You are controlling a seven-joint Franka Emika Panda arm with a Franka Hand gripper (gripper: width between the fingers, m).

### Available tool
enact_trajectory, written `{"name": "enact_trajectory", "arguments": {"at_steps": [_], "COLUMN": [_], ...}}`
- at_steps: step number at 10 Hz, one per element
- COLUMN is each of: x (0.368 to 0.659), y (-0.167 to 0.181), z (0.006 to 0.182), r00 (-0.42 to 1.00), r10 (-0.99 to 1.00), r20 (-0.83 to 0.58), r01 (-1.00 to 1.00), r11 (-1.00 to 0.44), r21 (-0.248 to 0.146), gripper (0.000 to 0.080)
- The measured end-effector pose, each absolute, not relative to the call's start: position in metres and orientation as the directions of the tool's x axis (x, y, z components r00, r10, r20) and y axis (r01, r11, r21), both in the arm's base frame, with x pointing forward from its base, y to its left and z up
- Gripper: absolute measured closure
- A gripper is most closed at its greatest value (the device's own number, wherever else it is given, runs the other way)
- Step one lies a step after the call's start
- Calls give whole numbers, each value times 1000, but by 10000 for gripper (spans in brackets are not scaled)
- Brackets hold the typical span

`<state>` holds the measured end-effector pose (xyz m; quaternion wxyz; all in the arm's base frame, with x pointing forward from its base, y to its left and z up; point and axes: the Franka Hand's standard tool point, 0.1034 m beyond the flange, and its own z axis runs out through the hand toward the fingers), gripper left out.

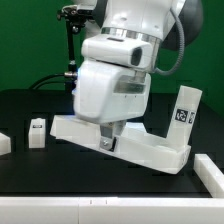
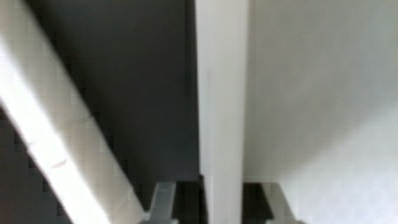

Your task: Assemble desk

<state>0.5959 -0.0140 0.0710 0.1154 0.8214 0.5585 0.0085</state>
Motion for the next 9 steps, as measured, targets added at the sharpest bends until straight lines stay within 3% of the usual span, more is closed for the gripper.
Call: {"name": "enact_trajectory", "arguments": {"at_steps": [1,4,6,8,9], "x": [599,598,625,650,648], "y": [-12,-17,-4,4,2], "z": [71,70,79,70,69], "r00": [304,219,114,15,45], "r10": [944,962,979,985,985], "r20": [-124,-162,-172,-173,-165], "r01": [937,961,972,974,974], "r11": [-274,-184,-74,25,-6], "r21": [217,205,221,226,226], "gripper": [752,752,752,752,752]}}
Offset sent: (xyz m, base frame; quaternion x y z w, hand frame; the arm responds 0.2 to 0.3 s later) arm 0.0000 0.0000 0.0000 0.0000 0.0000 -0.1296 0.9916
